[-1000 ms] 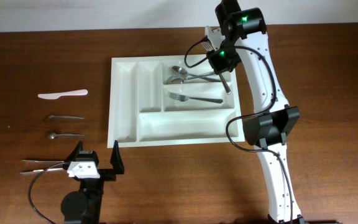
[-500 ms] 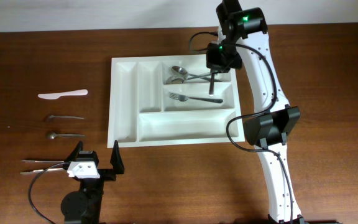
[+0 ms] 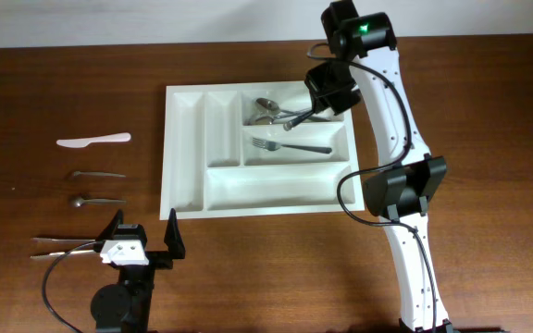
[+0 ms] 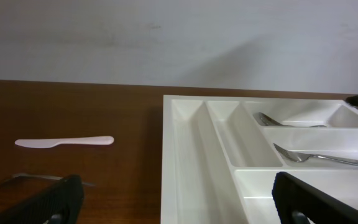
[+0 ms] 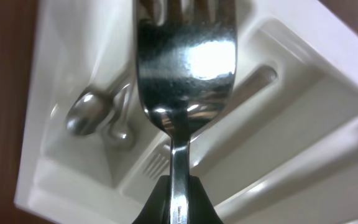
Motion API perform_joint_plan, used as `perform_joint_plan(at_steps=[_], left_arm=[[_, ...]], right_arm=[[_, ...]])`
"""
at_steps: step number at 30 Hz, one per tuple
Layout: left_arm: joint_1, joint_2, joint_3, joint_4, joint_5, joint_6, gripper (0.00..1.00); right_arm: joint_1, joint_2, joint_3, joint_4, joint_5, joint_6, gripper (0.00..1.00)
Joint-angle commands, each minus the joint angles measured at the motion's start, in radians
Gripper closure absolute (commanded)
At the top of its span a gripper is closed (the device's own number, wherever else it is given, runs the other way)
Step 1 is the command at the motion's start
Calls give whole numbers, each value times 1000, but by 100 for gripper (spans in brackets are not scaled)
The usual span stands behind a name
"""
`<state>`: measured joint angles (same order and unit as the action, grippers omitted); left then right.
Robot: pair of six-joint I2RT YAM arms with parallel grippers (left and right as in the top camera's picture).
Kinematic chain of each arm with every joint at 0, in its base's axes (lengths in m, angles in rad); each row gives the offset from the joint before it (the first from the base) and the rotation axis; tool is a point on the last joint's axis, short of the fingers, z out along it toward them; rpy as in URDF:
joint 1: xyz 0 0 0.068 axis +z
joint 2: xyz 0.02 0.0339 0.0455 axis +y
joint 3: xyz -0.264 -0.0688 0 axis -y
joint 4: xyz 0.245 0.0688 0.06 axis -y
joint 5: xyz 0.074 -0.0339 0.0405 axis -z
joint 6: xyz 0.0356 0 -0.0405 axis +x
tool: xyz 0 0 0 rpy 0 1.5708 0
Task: Pack container
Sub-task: 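Carry the fork left and release it in the tray's middle compartment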
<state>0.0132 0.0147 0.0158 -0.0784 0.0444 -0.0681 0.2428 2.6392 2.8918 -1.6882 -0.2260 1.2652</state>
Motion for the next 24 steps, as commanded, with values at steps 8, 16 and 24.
perform_joint_plan(at_steps=[8,16,24], left_arm=[[1,-9,-6,-1,-1,16,1],[1,-9,-6,-1,-1,16,1],[1,-9,-6,-1,-1,16,1]], right_arm=[[27,-45,-156,54,-32,358,96],[94,-45,-156,53,-29,489,90],[137,-45,-167,34,-29,536,89]])
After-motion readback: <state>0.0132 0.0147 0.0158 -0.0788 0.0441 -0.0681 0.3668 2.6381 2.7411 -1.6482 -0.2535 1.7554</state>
